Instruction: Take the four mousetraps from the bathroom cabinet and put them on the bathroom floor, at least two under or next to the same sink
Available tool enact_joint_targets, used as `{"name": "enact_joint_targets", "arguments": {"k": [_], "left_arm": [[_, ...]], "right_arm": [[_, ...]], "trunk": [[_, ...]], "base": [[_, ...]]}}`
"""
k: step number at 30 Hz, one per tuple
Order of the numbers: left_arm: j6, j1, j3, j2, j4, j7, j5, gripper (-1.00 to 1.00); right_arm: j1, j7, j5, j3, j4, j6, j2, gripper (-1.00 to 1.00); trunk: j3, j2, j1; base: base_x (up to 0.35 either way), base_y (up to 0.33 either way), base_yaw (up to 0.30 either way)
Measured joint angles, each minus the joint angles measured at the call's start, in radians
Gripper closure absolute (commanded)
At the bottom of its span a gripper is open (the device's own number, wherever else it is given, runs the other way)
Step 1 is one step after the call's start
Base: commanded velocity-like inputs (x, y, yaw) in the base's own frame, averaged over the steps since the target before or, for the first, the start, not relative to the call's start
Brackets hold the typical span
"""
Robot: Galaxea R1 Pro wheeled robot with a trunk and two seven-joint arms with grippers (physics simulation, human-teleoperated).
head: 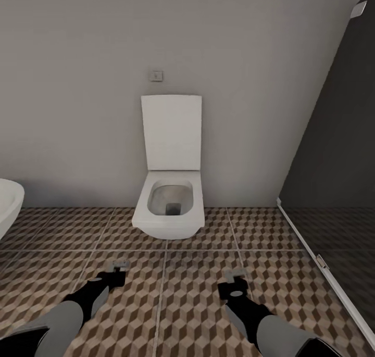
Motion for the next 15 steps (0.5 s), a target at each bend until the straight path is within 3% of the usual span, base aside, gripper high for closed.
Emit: {"name": "enact_joint_targets", "arguments": {"k": [15], "left_arm": [[0.009, 0.0, 0.004, -0.004, -0.04, 0.005, 0.005, 1.0]], "right_arm": [[0.0, 0.0, -0.003, -0.004, 0.001, -0.005, -0.003, 1.0]], "trunk": [[0.0, 0.0, 0.0]], "base": [[0.0, 0.0, 0.0]]}}
